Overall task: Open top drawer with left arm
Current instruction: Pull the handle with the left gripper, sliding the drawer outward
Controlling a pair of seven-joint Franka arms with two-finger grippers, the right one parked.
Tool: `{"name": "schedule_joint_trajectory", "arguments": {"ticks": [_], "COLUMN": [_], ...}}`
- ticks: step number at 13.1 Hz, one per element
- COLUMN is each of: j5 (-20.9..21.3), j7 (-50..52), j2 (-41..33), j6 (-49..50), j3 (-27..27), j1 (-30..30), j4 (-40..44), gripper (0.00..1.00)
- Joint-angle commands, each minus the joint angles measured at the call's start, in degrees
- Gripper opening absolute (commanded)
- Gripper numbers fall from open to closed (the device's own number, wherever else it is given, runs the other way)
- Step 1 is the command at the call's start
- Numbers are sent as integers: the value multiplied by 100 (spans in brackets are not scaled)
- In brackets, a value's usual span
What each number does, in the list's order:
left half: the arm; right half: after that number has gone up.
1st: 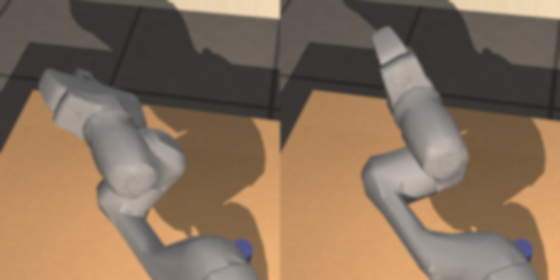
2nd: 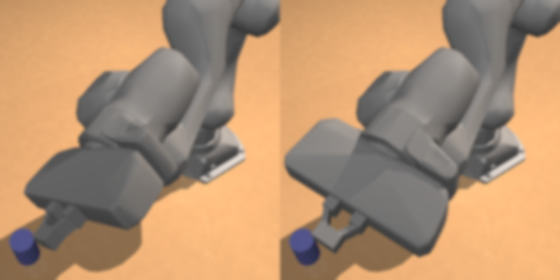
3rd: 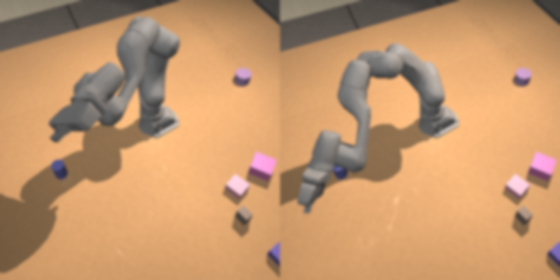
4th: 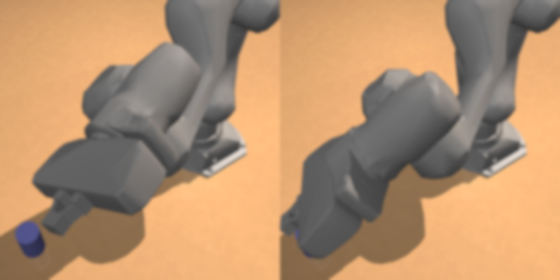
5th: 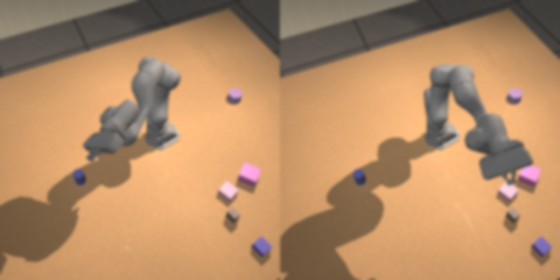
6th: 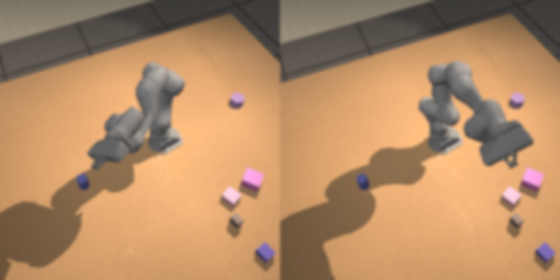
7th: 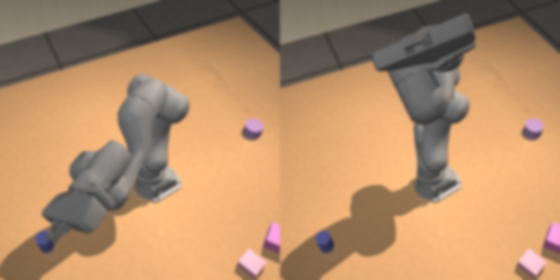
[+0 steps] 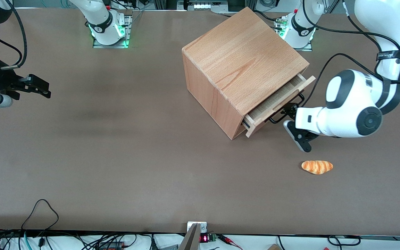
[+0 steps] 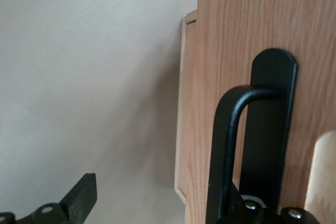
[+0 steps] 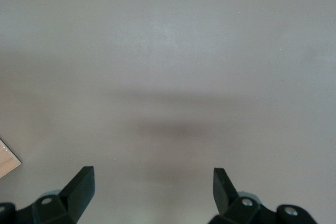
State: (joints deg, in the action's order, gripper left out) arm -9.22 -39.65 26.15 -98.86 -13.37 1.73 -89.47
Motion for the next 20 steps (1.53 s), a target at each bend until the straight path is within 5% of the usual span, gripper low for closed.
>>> {"name": "schedule_joint_trajectory", "arguments": {"ticks": [1, 20], "j5": [61, -211], "j7": [-271, -271], "j2": [250, 1102], "j6": [16, 640], "j3": [-8, -16], "j1": [160, 802], "j4": [333, 1598], "gripper": [100, 100]}}
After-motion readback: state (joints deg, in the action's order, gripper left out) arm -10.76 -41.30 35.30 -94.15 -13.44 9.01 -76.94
